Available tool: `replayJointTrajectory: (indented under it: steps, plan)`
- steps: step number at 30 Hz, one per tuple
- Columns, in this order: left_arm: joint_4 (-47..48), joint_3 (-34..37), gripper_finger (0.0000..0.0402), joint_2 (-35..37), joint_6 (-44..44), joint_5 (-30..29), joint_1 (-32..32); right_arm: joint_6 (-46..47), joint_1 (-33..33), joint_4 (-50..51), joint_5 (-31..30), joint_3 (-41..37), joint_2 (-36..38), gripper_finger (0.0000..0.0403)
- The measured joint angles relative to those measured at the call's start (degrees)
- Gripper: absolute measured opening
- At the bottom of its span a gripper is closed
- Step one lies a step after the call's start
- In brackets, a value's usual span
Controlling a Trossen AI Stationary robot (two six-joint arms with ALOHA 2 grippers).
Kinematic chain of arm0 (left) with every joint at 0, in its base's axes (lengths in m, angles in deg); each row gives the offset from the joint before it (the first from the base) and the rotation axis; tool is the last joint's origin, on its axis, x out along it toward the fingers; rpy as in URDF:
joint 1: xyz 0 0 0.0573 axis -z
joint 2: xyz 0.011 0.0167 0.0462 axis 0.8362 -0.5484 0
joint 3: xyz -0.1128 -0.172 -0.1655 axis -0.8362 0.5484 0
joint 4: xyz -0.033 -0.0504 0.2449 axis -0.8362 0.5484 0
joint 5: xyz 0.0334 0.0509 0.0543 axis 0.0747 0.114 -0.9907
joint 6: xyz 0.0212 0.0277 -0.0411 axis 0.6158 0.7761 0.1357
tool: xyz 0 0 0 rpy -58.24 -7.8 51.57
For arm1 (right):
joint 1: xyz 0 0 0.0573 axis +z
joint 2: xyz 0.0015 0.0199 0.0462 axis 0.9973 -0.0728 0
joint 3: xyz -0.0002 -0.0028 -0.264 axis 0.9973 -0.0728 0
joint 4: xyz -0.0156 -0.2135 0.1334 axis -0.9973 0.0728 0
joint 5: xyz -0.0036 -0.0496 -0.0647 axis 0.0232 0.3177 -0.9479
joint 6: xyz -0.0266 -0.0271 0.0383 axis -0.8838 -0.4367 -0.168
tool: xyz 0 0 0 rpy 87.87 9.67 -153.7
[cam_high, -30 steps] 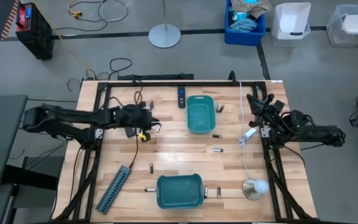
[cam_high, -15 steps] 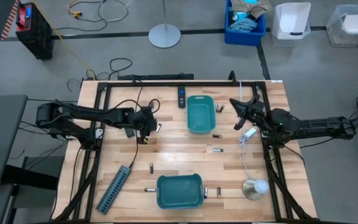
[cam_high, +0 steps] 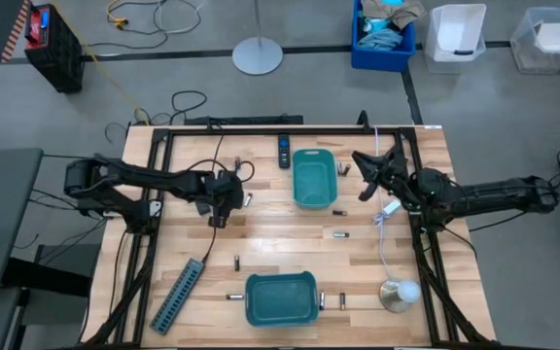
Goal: Sort batteries
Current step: Put the black battery into the blue bin
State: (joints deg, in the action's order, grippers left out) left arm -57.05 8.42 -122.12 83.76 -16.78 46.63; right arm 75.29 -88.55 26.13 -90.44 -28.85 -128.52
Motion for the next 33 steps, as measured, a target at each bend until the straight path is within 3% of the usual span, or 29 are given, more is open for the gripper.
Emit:
replayJointTrajectory:
  steps: [9,33]
  plan:
    - [-2.84,0.00,0.0177,-2.35,0.80,-0.81,-0.02,-0.64,-0.06,-1.47,0.00,0.01,-3.22,0.0051]
    - [-4.40,-0.15,0.0174,-8.23,2.58,2.60,-3.13,-0.62,-0.98,-0.45,-0.14,0.01,-3.23,0.0051]
